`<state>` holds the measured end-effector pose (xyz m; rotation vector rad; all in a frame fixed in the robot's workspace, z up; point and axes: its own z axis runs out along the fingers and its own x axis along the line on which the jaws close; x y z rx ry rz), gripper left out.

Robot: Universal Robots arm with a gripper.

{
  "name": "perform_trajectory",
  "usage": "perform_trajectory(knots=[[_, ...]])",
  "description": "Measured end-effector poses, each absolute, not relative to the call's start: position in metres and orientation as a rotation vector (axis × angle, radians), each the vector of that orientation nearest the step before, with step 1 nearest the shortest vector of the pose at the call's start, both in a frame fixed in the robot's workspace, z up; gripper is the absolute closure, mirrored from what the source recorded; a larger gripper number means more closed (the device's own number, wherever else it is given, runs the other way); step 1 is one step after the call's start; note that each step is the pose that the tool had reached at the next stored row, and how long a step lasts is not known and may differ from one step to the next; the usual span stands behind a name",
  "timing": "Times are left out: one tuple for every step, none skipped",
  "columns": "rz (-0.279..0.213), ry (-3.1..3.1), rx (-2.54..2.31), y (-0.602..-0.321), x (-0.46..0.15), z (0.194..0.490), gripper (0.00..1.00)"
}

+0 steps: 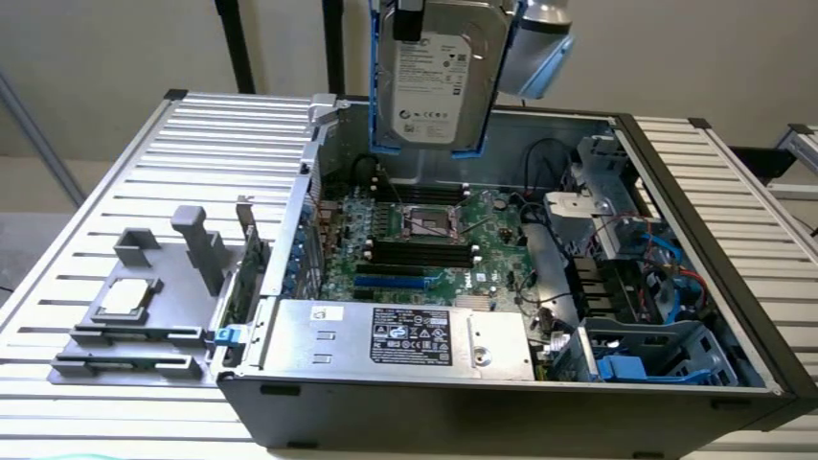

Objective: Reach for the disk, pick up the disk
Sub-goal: 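Pick up the disk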

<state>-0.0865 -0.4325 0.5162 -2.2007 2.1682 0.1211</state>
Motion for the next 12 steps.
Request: perform_trajectory(knots=[[0.121, 2.168, -2.201, -0.434, -0.082, 0.516, 0.67], [0.121, 2.168, -2.201, -0.436, -0.077, 0.516, 0.67], [0.121, 2.168, -2.201, -0.438, -0.073, 0.516, 0.67], [0.121, 2.168, -2.200, -0.439, -0.068, 0.516, 0.67], [0.121, 2.168, -2.201, -0.441, -0.064, 0.516, 0.67], [0.121, 2.168, -2.201, -0.443, -0.059, 0.516, 0.67], [0.121, 2.168, -2.201, -0.445, -0.055, 0.516, 0.67], [0.121, 2.168, -2.201, -0.447, -0.050, 0.516, 0.67], [0.121, 2.168, -2.201, -0.449, -0.046, 0.516, 0.67], [0.121, 2.168, -2.200, -0.451, -0.041, 0.516, 0.67], [0.121, 2.168, -2.201, -0.453, -0.037, 0.516, 0.67], [0.121, 2.168, -2.201, -0.455, -0.033, 0.516, 0.67]])
